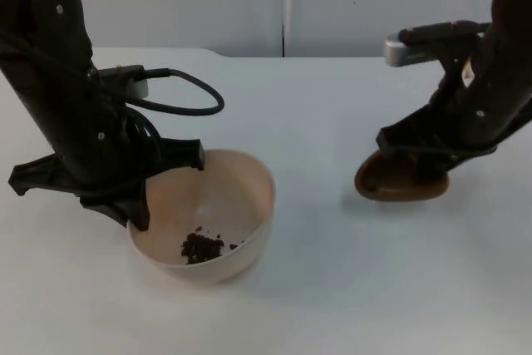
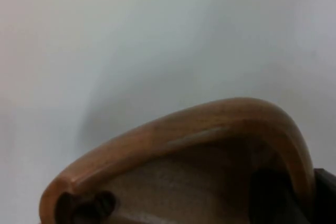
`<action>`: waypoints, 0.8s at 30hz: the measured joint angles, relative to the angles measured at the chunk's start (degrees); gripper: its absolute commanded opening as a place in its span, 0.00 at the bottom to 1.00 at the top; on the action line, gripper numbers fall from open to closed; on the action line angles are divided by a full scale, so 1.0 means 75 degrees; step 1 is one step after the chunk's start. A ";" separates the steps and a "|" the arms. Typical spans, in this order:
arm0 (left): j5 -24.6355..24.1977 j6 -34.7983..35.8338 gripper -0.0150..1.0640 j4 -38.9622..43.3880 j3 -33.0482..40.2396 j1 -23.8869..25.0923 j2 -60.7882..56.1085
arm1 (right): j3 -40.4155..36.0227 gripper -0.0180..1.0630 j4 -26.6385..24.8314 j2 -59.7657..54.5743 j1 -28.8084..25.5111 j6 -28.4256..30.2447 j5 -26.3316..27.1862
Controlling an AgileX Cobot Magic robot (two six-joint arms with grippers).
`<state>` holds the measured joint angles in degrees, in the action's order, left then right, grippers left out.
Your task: Pick up the bowl with the left hand and pour the coffee beans from the cup into the bowl with the right hand.
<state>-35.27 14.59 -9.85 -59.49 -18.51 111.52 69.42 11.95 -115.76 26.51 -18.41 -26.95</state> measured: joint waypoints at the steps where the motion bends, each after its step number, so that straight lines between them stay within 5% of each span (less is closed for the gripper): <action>1: 0.0000 0.0000 0.01 0.0000 -0.0003 0.0000 0.0000 | -0.0021 0.02 0.0000 -0.0064 -0.0032 0.0000 0.0031; 19: -0.0031 0.0000 0.01 0.0028 -0.0016 0.0000 0.0019 | -0.0059 0.02 -0.0017 -0.0752 -0.0062 0.0000 0.0456; 22: -0.0031 -0.0017 0.01 0.0028 -0.0016 0.0000 0.0019 | -0.0059 0.06 -0.0017 -0.0764 -0.0062 0.0000 0.0483; 24: -0.0031 -0.0034 0.01 0.0028 -0.0016 0.0000 0.0019 | -0.0059 0.18 -0.0017 -0.0764 -0.0062 0.0000 0.0518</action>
<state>-35.50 14.33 -9.64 -59.61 -18.51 111.66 68.98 11.82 -121.49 26.04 -18.41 -23.07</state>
